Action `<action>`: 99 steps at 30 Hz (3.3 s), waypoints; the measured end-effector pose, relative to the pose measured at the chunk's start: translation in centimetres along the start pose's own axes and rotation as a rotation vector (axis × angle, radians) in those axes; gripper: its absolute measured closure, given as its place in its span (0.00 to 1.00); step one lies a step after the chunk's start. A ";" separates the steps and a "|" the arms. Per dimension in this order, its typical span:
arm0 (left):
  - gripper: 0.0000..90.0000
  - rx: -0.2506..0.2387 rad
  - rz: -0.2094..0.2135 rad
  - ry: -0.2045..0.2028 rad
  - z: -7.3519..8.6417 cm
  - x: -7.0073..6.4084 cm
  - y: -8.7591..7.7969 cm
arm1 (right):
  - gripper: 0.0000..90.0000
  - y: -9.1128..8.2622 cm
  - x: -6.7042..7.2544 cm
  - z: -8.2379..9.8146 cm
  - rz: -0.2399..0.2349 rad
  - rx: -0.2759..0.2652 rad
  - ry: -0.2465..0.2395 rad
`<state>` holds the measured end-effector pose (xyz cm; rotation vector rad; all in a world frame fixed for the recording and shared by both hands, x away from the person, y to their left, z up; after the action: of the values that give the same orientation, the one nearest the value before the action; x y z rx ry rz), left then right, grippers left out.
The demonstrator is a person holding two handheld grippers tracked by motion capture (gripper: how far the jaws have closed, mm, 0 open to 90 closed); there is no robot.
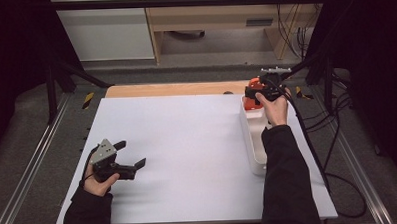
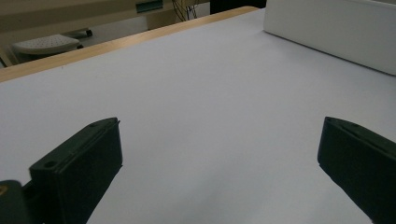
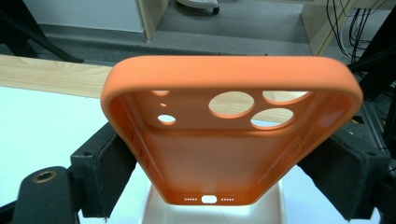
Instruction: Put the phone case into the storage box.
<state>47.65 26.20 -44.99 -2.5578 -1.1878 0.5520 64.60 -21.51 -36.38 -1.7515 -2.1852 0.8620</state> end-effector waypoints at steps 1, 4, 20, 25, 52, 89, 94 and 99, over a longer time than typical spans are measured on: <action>0.00 0.000 -0.001 0.000 0.0 0.0 0.0 | 0.17 0.1 0.0 0.0 0.001 0.003 0.002; 0.00 0.002 0.000 0.001 0.0 0.0 0.0 | 0.17 0.5 0.0 0.2 0.005 0.010 0.008; 0.00 0.011 -0.001 0.005 0.1 0.0 0.2 | 0.17 2.4 0.1 1.1 0.022 0.052 0.021; 0.00 0.012 -0.002 0.007 0.1 0.0 0.2 | 0.17 3.0 0.1 1.7 0.022 0.068 0.025; 0.00 0.015 -0.002 0.008 0.2 0.0 0.2 | 0.17 4.3 0.6 2.7 0.020 0.088 0.019; 0.00 0.008 0.007 0.006 0.2 -0.2 0.2 | 0.02 0.0 1.8 2.2 -0.103 -0.027 -0.068; 0.00 0.005 0.011 -0.001 0.2 -0.2 0.3 | 0.02 -1.8 2.7 2.2 -0.174 -0.084 -0.096; 0.00 0.007 0.011 0.002 0.2 -0.2 0.2 | 0.01 -4.1 3.4 2.1 -0.267 -0.186 -0.146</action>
<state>47.62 25.89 -45.19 -2.5605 -1.1697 0.5554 59.24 -19.44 -36.40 -1.4615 -2.5942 0.7647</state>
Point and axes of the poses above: each handheld gripper's, and its own axes: y roughly forward along the jaws, z roughly out of its underside, x roughly to its left, the point moved 2 cm from there along y, roughly forward along the jaws, and after that the axes turned 14 degrees about -y, right-handed, at the moved point
